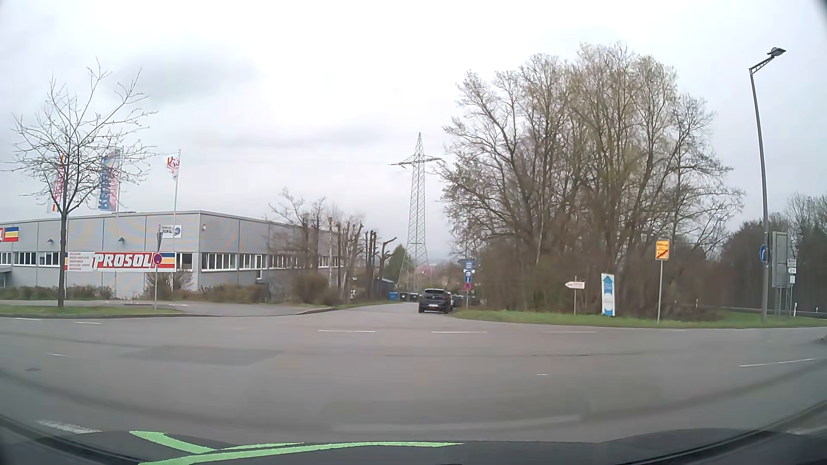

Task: Follow the waypoints while adhering to traffic rules and regulations

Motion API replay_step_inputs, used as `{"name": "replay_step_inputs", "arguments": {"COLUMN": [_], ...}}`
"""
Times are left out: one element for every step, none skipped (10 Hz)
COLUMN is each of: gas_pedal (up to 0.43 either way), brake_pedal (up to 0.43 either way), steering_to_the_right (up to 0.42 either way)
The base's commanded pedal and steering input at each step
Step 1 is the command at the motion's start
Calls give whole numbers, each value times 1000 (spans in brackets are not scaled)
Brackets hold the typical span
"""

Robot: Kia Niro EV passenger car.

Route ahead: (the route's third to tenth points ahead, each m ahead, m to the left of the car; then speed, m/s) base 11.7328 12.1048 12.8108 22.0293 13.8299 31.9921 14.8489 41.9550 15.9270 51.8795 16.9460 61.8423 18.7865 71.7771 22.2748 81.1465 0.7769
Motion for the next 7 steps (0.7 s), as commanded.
{"name": "replay_step_inputs", "arguments": {"gas_pedal": [0,0,0,0,0,0,0], "brake_pedal": [165,165,159,159,159,159,159], "steering_to_the_right": [-7,-7,-7,-7,-7,-8,-7]}}
